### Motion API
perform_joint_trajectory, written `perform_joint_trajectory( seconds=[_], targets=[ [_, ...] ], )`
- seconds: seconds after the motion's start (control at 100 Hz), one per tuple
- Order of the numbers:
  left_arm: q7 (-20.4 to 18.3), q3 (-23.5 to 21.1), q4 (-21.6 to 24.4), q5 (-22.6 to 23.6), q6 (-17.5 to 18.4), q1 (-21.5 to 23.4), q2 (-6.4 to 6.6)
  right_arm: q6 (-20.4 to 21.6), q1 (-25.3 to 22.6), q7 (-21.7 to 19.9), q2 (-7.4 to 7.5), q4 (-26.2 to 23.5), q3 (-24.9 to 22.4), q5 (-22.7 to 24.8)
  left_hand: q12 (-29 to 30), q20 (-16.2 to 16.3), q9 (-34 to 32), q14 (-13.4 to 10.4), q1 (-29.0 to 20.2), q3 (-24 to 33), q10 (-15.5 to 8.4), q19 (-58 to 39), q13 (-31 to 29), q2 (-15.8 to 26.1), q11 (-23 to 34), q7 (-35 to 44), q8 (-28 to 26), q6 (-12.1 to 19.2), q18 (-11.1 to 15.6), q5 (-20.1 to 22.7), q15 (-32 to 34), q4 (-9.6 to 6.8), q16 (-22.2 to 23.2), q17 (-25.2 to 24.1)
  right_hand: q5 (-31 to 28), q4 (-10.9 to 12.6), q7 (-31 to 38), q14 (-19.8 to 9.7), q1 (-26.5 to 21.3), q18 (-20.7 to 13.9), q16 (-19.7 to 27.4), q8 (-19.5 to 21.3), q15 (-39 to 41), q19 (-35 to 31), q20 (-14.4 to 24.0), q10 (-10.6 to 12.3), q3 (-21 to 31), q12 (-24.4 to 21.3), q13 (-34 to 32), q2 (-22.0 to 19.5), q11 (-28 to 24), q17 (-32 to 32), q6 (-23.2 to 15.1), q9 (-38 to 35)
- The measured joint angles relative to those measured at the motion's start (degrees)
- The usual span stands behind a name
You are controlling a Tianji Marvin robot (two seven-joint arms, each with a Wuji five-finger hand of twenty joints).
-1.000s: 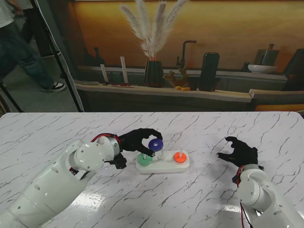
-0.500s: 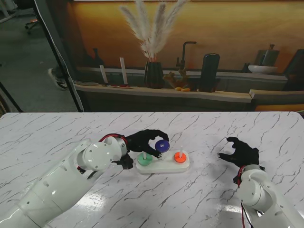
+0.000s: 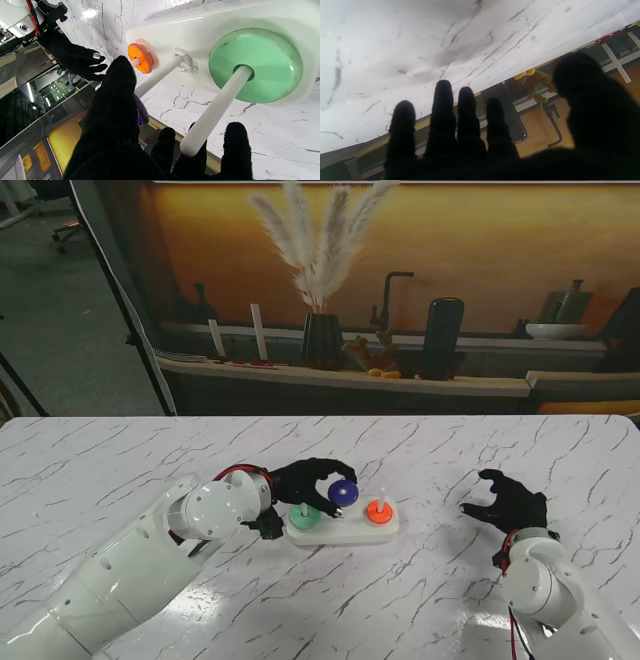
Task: Move the three rings of the Hanoi Tower from the left rod to the right rod
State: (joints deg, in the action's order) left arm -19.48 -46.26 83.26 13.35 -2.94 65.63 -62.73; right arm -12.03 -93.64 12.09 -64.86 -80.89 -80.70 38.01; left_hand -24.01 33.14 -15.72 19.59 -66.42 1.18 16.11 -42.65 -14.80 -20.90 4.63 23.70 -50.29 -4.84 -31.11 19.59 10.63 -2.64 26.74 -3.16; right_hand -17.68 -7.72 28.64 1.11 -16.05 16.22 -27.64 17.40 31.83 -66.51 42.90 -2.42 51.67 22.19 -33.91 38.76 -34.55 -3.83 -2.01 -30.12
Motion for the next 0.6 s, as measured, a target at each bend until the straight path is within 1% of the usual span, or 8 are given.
perform_joint_trajectory(
  seconds=[0.25,0.27,0.29,0.3,0.34,0.38,0.49,0.6],
  targets=[
    [-0.04,0.02,-0.06,0.12,-0.02,0.00,-0.03,0.01,-0.06,-0.02,0.02,-0.02,-0.19,0.13,0.00,0.00,0.00,0.00,0.00,0.00,0.00,0.00,0.00,0.58,0.00,-0.82,0.31,0.00,0.00,0.02,0.00,0.00,0.00,0.00,0.00,0.00,0.00,0.00,0.00,0.00,0.00,0.00,0.00,0.00,0.00,0.00,0.00,0.00,0.00,0.00,0.00,-0.01,0.00,0.00],
    [-0.04,0.02,-0.07,0.12,-0.02,0.00,-0.03,0.01,-0.06,-0.02,0.02,-0.02,-0.19,0.13,0.00,0.00,0.00,0.00,0.00,-0.01,0.00,0.00,0.00,0.79,0.00,-1.54,1.72,0.00,0.00,0.10,0.00,0.00,0.00,0.00,0.00,0.00,0.00,0.00,0.00,0.00,0.00,0.00,0.00,0.00,0.00,0.00,0.00,0.00,0.00,0.00,0.00,-0.01,0.00,0.00],
    [-0.05,0.02,-0.11,0.12,-0.02,0.00,-0.04,0.01,-0.06,-0.02,0.02,-0.02,-0.19,0.12,0.00,0.00,0.00,0.00,0.00,-0.03,0.00,0.00,0.00,1.30,0.00,-2.69,4.51,0.00,0.00,0.62,0.00,0.00,0.00,0.00,0.00,0.00,0.00,0.00,0.00,0.00,0.00,0.00,0.00,0.00,0.00,0.00,0.00,0.00,0.00,0.00,0.00,-0.01,0.00,0.00],
    [-0.05,0.02,-0.13,0.12,-0.02,0.00,-0.04,0.01,-0.06,-0.02,0.02,-0.02,-0.19,0.12,0.00,0.00,0.00,0.00,0.00,-0.03,0.00,0.00,0.00,1.30,0.00,-2.69,4.51,0.00,0.00,0.62,0.00,0.00,0.00,0.00,0.00,0.00,0.00,0.00,0.00,0.00,0.00,0.00,0.00,0.00,0.00,0.00,0.00,0.00,0.00,0.00,0.00,-0.01,0.00,0.00],
    [-0.05,0.06,-0.25,0.13,-0.02,-0.01,-0.05,0.01,-0.06,-0.02,0.02,-0.02,-0.18,0.09,0.00,0.00,0.00,0.00,0.00,-0.03,0.00,0.00,0.00,1.46,0.00,-4.26,8.47,-0.30,0.00,1.23,0.00,0.00,0.00,0.00,0.00,0.00,0.00,0.00,0.00,0.00,0.00,0.00,0.00,0.00,0.00,0.00,0.00,0.00,0.00,0.00,0.00,-0.01,0.00,0.00],
    [-0.02,0.22,-0.43,0.30,0.00,-0.04,-0.05,0.01,-0.06,-0.02,0.02,-0.02,-0.16,0.07,0.00,0.00,0.00,0.00,0.00,0.25,0.00,0.00,0.00,1.47,0.00,-5.27,10.76,-1.00,0.00,1.44,0.00,0.00,0.00,0.00,0.00,0.00,0.00,0.00,0.00,0.00,0.00,0.00,0.00,0.00,0.00,0.00,0.00,0.00,0.00,0.00,0.00,-0.01,0.00,0.00],
    [0.59,0.91,-1.07,1.98,0.24,-0.19,-0.05,0.01,-0.06,-0.02,0.02,-0.01,-0.14,0.07,0.00,0.00,0.00,0.00,0.00,0.87,0.00,0.00,0.00,1.47,0.00,-7.93,13.76,-2.39,0.00,1.61,0.00,-0.04,0.00,0.00,0.00,0.00,0.00,0.00,0.00,0.00,0.00,0.00,0.00,0.00,0.00,0.00,0.00,0.00,0.00,0.00,0.00,-0.03,0.00,0.00],
    [1.13,1.22,-1.68,2.12,0.29,-0.20,-0.14,0.00,-0.06,-0.02,0.02,0.00,-0.15,0.09,0.00,0.05,0.03,0.00,-0.01,3.25,0.00,0.00,0.00,1.09,0.00,-11.36,16.83,-3.43,0.00,1.85,0.00,-0.05,0.00,0.02,0.00,0.00,0.00,0.00,0.00,0.00,0.00,0.00,0.00,0.00,0.00,0.00,0.00,0.00,0.00,0.00,0.00,-0.22,0.00,0.00]
  ],
)
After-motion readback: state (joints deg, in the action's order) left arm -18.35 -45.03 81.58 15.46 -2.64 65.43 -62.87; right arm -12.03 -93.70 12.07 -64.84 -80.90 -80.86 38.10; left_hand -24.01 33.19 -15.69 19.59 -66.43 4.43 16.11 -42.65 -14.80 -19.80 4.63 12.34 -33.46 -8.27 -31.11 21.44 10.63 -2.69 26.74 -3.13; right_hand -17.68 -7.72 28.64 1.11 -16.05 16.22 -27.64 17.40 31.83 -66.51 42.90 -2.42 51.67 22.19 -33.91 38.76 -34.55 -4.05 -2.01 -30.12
